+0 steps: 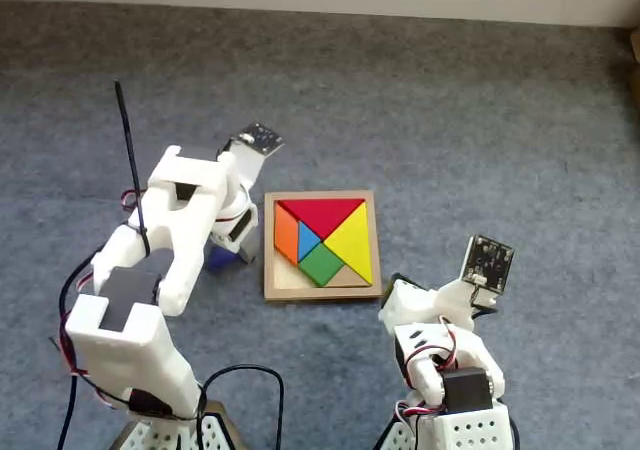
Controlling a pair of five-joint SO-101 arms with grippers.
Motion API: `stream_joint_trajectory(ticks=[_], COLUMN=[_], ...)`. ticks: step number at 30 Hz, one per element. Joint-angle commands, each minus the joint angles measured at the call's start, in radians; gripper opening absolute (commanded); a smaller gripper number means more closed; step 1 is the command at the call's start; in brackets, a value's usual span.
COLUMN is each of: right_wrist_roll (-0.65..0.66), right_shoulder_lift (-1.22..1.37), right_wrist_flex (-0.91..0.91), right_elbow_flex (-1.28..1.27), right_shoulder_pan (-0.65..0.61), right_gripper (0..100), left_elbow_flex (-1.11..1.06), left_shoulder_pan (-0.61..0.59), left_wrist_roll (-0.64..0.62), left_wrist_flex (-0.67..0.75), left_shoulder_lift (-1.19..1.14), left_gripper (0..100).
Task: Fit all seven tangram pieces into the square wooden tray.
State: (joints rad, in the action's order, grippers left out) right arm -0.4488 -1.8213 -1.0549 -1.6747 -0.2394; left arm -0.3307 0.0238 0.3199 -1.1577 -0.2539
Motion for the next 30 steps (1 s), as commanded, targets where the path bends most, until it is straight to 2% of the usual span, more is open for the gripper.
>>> stream_joint_trajectory(ticks=[1, 9, 13, 18, 22, 30], right_wrist_roll=[0.008, 0.008, 0.008, 0.008, 0.008, 0.008], right_shoulder_lift=[-0.015, -0.015, -0.015, -0.015, -0.015, -0.015], right_wrist_flex=[0.018, 0.018, 0.018, 0.018, 0.018, 0.018], right_elbow_flex=[-0.104, -0.104, -0.104, -0.104, -0.104, -0.104], right_shoulder_pan=[0.013, 0.013, 0.013, 0.013, 0.013, 0.013], right_gripper=[0.5, 0.5, 0.5, 0.5, 0.5, 0.5], left_elbow_flex=[-0.002, -0.008, -0.010, -0.010, -0.010, -0.062], left_shoulder_pan=[0.021, 0.019, 0.028, 0.094, 0.157, 0.305], left_wrist_roll=[0.000, 0.003, 0.084, 0.193, 0.322, 0.793], left_wrist_flex=[-0.031, -0.069, -0.130, -0.216, -0.222, -0.218], left_shoulder_lift=[0.015, 0.077, 0.203, 0.331, 0.344, 0.346], left_gripper=[19, 19, 19, 19, 19, 19])
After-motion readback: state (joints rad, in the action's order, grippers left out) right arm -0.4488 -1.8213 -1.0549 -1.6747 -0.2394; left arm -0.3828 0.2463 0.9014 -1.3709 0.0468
